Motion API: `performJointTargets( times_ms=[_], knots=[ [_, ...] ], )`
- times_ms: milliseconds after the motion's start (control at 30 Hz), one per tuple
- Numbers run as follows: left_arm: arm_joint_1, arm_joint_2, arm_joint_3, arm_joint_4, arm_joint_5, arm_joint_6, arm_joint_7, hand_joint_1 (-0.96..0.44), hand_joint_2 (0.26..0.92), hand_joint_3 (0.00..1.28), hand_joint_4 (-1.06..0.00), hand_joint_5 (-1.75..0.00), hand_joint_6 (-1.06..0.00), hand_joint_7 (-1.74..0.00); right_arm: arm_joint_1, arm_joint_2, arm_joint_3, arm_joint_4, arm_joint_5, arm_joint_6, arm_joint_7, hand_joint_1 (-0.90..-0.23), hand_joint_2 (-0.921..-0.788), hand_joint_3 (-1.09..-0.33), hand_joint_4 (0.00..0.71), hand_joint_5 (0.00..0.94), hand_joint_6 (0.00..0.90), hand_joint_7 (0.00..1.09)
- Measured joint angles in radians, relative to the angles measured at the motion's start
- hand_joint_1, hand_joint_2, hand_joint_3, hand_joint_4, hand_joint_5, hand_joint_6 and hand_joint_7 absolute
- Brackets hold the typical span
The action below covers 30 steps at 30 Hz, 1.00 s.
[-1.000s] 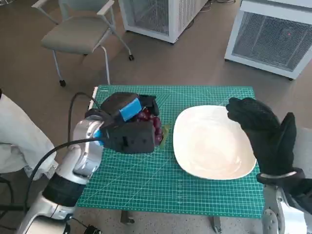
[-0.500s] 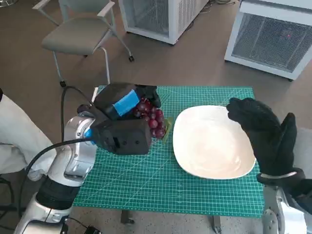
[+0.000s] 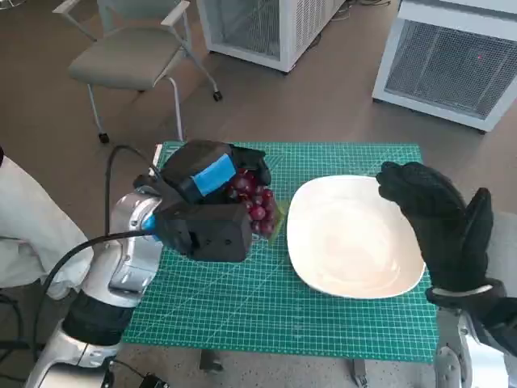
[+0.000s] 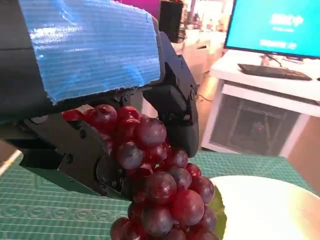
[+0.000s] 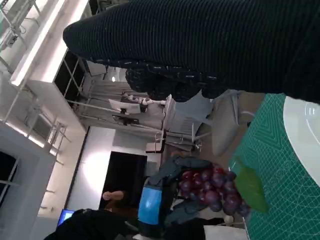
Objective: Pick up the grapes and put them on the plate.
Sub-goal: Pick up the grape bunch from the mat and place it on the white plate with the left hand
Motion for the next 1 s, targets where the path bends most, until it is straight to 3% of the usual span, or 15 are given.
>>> performJointTargets(
  times_ms=[433, 633, 800, 1000],
  knots=[
    [-0.173, -0.124, -0.049, 0.064, 0.003, -0.015, -0.001, 0.0, 0.917, 0.03, -0.62, -1.21, -0.78, -1.02, 0.013, 0.001, -0.003, -0.015, 0.0, -0.002, -0.002, -0.339, -0.921, -0.607, 0.408, 0.873, 0.225, 1.01],
    [-0.263, -0.193, -0.077, 0.149, 0.003, -0.057, 0.015, 0.0, 0.917, 0.04, -0.66, -1.17, -0.72, -1.09, 0.025, 0.001, -0.008, -0.031, 0.0, -0.002, -0.005, -0.339, -0.921, -0.608, 0.408, 0.874, 0.225, 1.01],
    [-0.313, -0.242, -0.103, 0.227, 0.011, -0.075, 0.045, 0.0, 0.907, 0.04, -0.7, -1.21, -0.74, -1.0, 0.035, 0.001, -0.01, -0.04, 0.0, 0.001, -0.012, -0.339, -0.921, -0.608, 0.409, 0.877, 0.224, 1.01],
    [-0.344, -0.283, -0.126, 0.31, 0.013, -0.109, 0.077, 0.0, 0.915, 0.04, -0.61, -1.32, -0.79, -0.91, 0.045, 0.001, -0.016, -0.061, 0.0, 0.007, -0.028, -0.337, -0.921, -0.61, 0.409, 0.879, 0.223, 1.0]
  ],
)
